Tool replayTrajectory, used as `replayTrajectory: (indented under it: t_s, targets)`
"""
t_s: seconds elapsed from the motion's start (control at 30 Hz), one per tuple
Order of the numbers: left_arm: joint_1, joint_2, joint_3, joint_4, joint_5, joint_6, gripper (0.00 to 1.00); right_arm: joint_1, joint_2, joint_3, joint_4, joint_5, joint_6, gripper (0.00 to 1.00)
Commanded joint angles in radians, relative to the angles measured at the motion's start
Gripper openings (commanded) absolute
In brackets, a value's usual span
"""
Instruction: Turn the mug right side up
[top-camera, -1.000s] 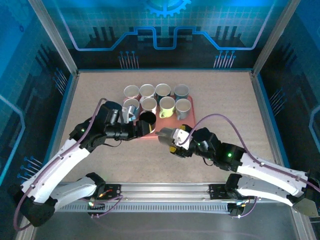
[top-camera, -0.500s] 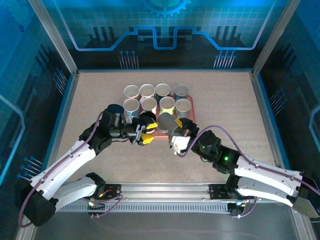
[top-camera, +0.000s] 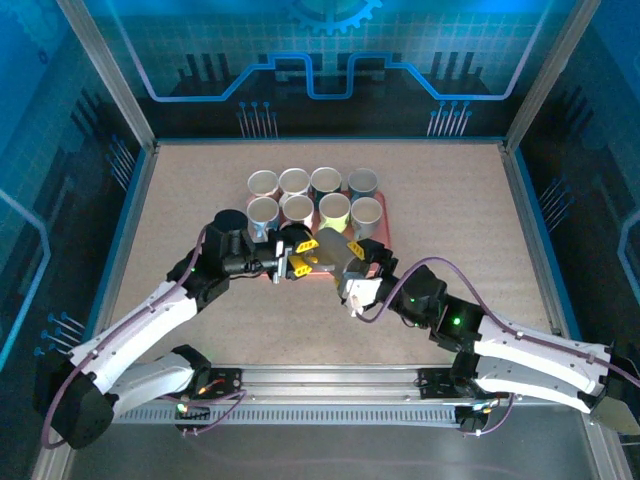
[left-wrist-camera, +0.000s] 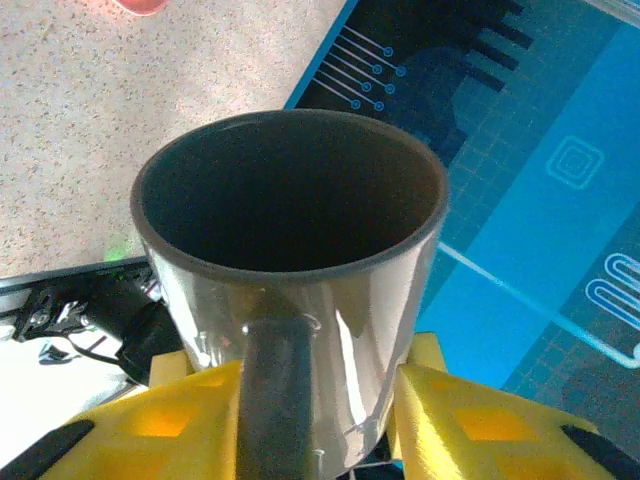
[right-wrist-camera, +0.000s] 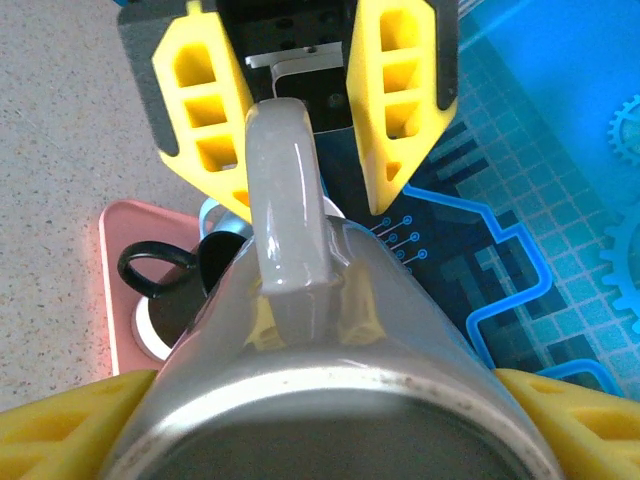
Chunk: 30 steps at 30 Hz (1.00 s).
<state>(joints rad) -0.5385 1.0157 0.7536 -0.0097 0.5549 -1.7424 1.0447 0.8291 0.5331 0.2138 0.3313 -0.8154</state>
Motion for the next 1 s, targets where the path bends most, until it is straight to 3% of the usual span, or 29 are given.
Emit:
replayTrajectory:
  t_s: [0.0, 0.17, 0.23, 0.27, 0.5, 0.53, 0.7, 0.8, 0.87, 0.97]
  targets:
    - [0.001, 0.007, -0.015, 0.056, 0.004, -0.013, 0.37, 0.019, -0.014, 0.006, 0.108, 0.000, -0.013, 0.22]
    - [-0.008, 0.008, -0.042, 0.121, 0.004, -0.025, 0.15, 0.018, -0.012, 0.002, 0.118, 0.008, 0.005, 0.24]
    - [-0.007, 0.010, -0.045, 0.132, 0.004, -0.018, 0.05, 0.018, -0.006, 0.005, 0.101, 0.010, 0.009, 0.30]
    - [-0.008, 0.007, -0.045, 0.132, 0.004, -0.013, 0.00, 0.018, -0.004, 0.009, 0.086, 0.012, 0.014, 0.36]
    - [-0.003, -0.037, -0.006, 0.073, -0.053, 0.082, 0.00, 0.018, -0.041, 0.062, -0.111, -0.027, 0.136, 0.85]
    - [-0.003, -0.043, 0.009, 0.058, -0.068, 0.114, 0.00, 0.018, -0.051, 0.073, -0.157, -0.056, 0.157, 0.88]
    - [-0.005, -0.081, 0.146, -0.082, -0.180, 0.469, 0.00, 0.009, -0.132, 0.109, -0.377, -0.267, 0.284, 0.92]
    - [-0.013, -0.099, 0.184, -0.061, -0.215, 0.700, 0.00, -0.009, -0.176, 0.134, -0.463, -0.396, 0.371, 0.93]
    - [-0.046, -0.110, 0.201, -0.069, -0.264, 0.887, 0.00, -0.019, -0.203, 0.142, -0.469, -0.412, 0.422, 0.93]
    - [-0.150, -0.104, 0.219, -0.079, -0.302, 1.231, 0.00, -0.028, -0.235, 0.165, -0.458, -0.309, 0.457, 0.93]
